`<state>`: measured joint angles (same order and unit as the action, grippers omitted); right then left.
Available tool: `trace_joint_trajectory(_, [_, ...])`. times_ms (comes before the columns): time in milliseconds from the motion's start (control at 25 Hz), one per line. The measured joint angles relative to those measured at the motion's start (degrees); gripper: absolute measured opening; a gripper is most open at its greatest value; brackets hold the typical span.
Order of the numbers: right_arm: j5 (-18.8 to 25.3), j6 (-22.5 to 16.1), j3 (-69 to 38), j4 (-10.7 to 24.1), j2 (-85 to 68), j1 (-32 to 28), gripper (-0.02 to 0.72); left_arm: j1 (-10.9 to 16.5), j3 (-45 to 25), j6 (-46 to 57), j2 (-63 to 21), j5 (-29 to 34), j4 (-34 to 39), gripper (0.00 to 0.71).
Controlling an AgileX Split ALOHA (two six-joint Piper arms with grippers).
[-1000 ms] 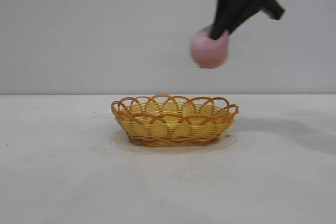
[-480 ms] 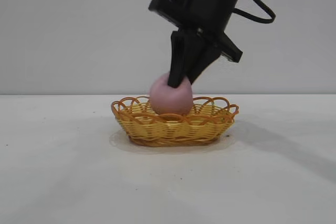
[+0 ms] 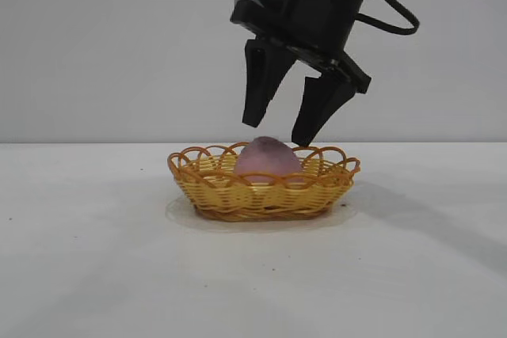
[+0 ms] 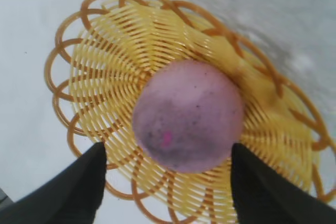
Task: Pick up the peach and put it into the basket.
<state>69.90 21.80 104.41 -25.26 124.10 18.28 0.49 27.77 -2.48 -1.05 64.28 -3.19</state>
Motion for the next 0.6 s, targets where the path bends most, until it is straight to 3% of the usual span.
trace_joint_trajectory(160, [0.0,0.0,0.23,2.1,-0.57,-5.06,0.445,0.0,0.0,0.0,0.0,0.0,0.0,0.544])
trace_joint_trajectory(280, [0.1,-0.81,0.23,6.84,-0.57,-7.87,0.445,0.0,0.0,0.0,0.0,0.0,0.0,0.544])
trace_joint_trajectory(480, [0.29,-8.01,0.23,17.1,-0.57,-10.82,0.445,0.0,0.0,0.0,0.0,0.0,0.0,0.544])
trace_joint_trajectory(600, [0.29,-10.53,0.23,19.68,-0.57,-12.19,0.445,0.0,0.0,0.0,0.0,0.0,0.0,0.544])
